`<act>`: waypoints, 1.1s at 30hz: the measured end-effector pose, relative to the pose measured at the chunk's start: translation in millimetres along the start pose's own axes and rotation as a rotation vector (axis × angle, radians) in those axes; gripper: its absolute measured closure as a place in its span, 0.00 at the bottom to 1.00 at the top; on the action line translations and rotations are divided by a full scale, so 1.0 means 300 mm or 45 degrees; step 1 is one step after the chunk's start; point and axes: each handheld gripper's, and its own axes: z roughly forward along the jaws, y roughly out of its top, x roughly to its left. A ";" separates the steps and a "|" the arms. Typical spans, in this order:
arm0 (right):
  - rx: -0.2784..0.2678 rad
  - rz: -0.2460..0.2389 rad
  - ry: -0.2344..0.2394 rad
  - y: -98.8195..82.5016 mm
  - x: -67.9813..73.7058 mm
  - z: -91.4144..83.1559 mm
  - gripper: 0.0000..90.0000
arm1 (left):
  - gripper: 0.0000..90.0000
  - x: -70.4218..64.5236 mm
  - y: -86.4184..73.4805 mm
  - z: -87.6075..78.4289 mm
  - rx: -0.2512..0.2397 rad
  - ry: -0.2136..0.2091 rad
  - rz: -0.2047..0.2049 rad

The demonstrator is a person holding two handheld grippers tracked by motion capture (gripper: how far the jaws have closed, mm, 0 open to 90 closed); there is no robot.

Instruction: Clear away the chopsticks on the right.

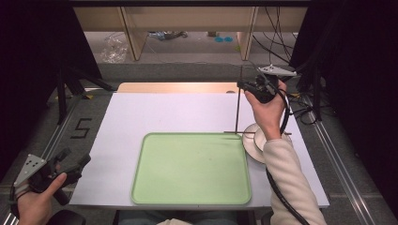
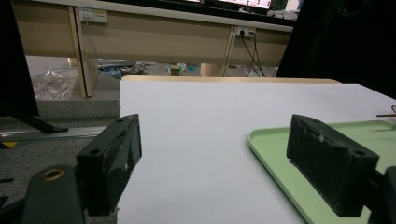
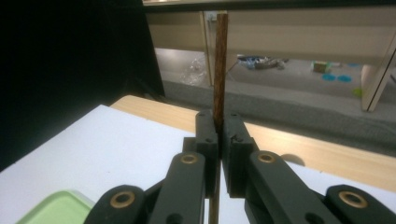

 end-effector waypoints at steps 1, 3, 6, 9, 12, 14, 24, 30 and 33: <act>0.015 0.019 -0.008 0.002 0.005 -0.002 0.97 | 0.20 -0.001 0.000 -0.001 0.001 0.006 -0.006; 0.042 0.058 -0.028 0.008 0.015 -0.003 0.97 | 0.20 -0.004 -0.002 -0.003 0.005 0.021 -0.027; 0.086 0.087 -0.038 0.014 0.025 -0.006 0.97 | 0.20 -0.004 -0.002 -0.002 0.005 0.019 -0.027; 0.147 0.117 -0.038 0.019 0.035 -0.005 0.97 | 0.20 0.001 0.000 0.000 0.001 -0.004 0.005; 0.189 0.140 -0.040 0.020 0.047 0.001 0.97 | 0.20 -0.004 -0.001 -0.003 0.004 0.020 -0.027; 0.232 0.163 -0.045 0.020 0.058 0.004 0.97 | 0.20 -0.004 -0.001 -0.003 0.003 0.021 -0.028; 0.489 0.246 -0.092 -0.005 0.088 0.046 0.97 | 0.20 -0.001 0.000 -0.001 -0.001 0.003 -0.005; 0.669 0.314 -0.104 -0.045 0.111 0.099 0.97 | 0.20 -0.004 -0.001 -0.003 0.003 0.020 -0.031; 0.811 0.410 -0.119 -0.066 0.136 0.127 0.97 | 0.20 -0.004 -0.001 -0.003 0.003 0.019 -0.030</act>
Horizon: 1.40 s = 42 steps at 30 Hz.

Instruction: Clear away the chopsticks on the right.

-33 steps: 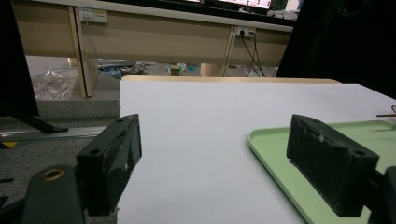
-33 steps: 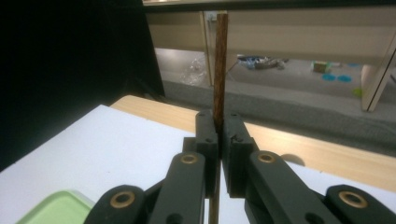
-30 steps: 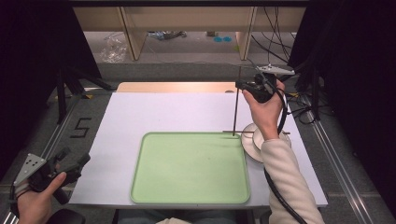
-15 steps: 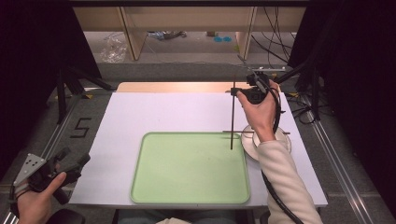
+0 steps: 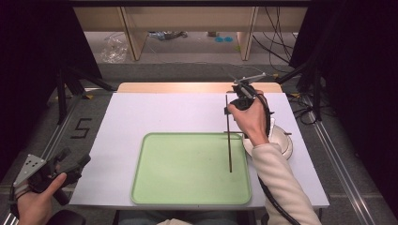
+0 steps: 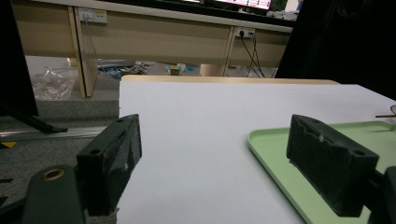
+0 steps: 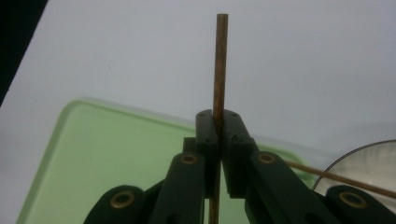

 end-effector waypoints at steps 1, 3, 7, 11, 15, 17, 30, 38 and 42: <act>0.008 0.012 0.000 -0.002 0.004 0.018 0.97 | 0.20 0.004 0.001 0.001 -0.001 -0.016 0.022; 0.063 0.011 -0.013 -0.008 0.007 0.050 0.97 | 0.20 0.000 0.000 0.000 0.002 0.001 -0.001; 0.187 0.055 -0.057 -0.020 0.000 0.112 0.97 | 0.20 0.004 0.002 0.001 -0.004 -0.018 0.020; 0.245 0.104 -0.094 -0.031 -0.009 0.151 0.97 | 0.20 0.001 0.000 -0.001 0.002 -0.001 0.000; 0.341 0.208 -0.123 -0.040 -0.009 0.182 0.97 | 0.20 0.000 0.000 0.000 0.001 -0.001 -0.003; 0.375 0.227 -0.130 -0.046 -0.008 0.201 0.97 | 0.20 0.000 0.000 0.000 0.001 -0.001 -0.001; 0.444 0.209 -0.156 -0.087 -0.017 0.298 0.97 | 0.20 0.000 0.000 0.001 0.000 -0.004 -0.001; 0.482 0.201 -0.187 -0.119 -0.024 0.355 0.97 | 0.20 0.005 0.001 0.001 -0.003 -0.020 0.019; 0.498 0.267 -0.203 -0.133 -0.019 0.376 0.97 | 0.20 0.007 0.002 0.001 -0.001 -0.023 0.025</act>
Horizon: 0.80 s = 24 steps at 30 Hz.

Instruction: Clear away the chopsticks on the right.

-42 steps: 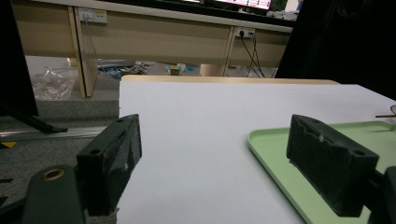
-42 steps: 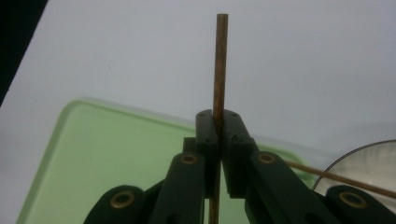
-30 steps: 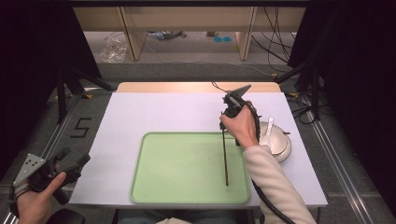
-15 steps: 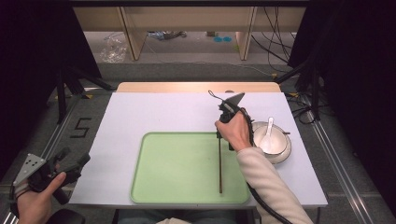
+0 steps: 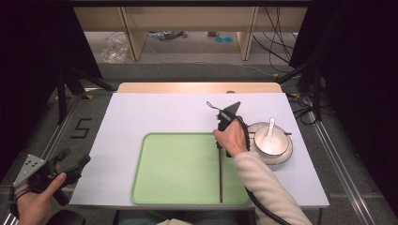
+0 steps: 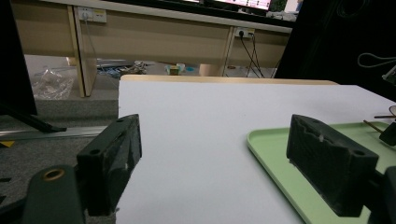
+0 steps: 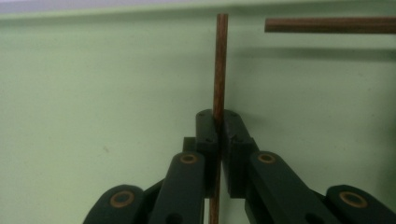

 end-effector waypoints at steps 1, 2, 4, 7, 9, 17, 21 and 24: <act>0.013 -0.002 -0.023 -0.001 -0.003 0.002 0.97 | 0.20 0.000 0.000 0.000 0.000 0.000 0.000; 0.014 -0.014 -0.032 -0.003 -0.006 0.007 0.97 | 0.20 0.000 0.000 0.000 -0.001 0.001 -0.003; 0.048 -0.009 -0.033 -0.003 -0.007 0.002 0.97 | 0.20 0.000 0.000 0.000 -0.005 0.001 -0.006; 0.033 -0.016 -0.055 -0.007 -0.007 0.007 0.97 | 0.20 0.000 0.000 0.001 -0.007 0.000 -0.006; 0.012 -0.014 -0.058 -0.010 -0.007 0.013 0.97 | 0.20 0.001 0.000 0.000 -0.008 -0.001 -0.006; 0.012 -0.038 -0.070 -0.015 0.004 0.009 0.91 | 0.20 0.000 0.000 0.001 -0.007 -0.001 -0.007; 0.016 -0.074 -0.068 -0.016 0.010 -0.004 0.87 | 0.20 0.001 0.000 0.000 -0.006 -0.002 -0.006; 0.020 -0.179 -0.058 -0.014 0.034 -0.055 0.79 | 0.20 0.002 0.000 0.000 -0.006 -0.003 -0.005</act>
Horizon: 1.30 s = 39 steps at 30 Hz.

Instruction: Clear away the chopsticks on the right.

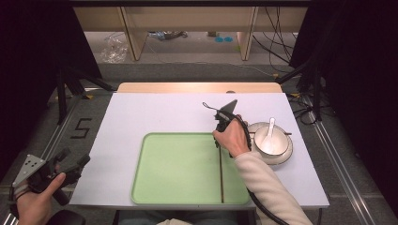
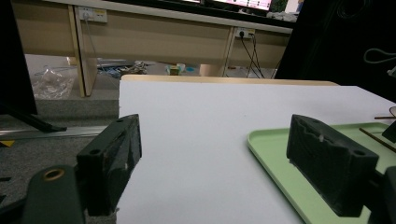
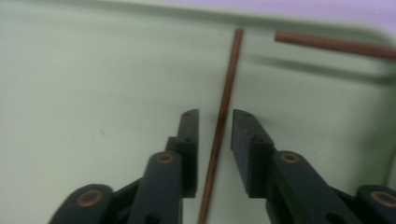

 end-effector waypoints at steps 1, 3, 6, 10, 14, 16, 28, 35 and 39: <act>-0.051 -0.158 -0.005 -0.002 -0.007 -0.012 0.79 | 0.20 0.000 0.000 0.000 -0.001 0.001 -0.001; -0.056 -0.251 -0.013 -0.008 0.004 -0.040 0.78 | 0.20 0.000 0.000 0.000 0.000 0.000 0.001; -0.129 -0.513 -0.079 -0.015 0.002 -0.090 0.79 | 0.20 0.000 0.000 0.000 0.000 0.001 0.001; -0.189 -0.907 -0.225 -0.021 -0.036 -0.143 0.71 | 0.20 0.000 0.000 0.000 -0.002 -0.001 0.000; -0.131 -1.353 -0.405 -0.026 -0.087 -0.140 0.66 | 0.20 -0.002 0.000 0.001 0.000 0.005 0.000; -0.122 -1.413 -0.418 -0.023 -0.099 -0.134 0.66 | 0.20 -0.002 0.000 0.000 0.004 0.006 0.003; -0.103 -1.602 -0.555 0.004 -0.144 -0.027 0.75 | 0.19 -0.012 0.000 -0.002 -0.006 0.016 -0.011; -0.095 -1.633 -0.577 0.007 -0.149 -0.012 0.83 | 0.19 -0.015 0.002 0.000 -0.012 0.001 0.010; -0.084 -1.643 -0.596 0.006 -0.153 -0.002 0.92 | 0.19 -0.015 0.002 -0.001 -0.008 0.005 0.007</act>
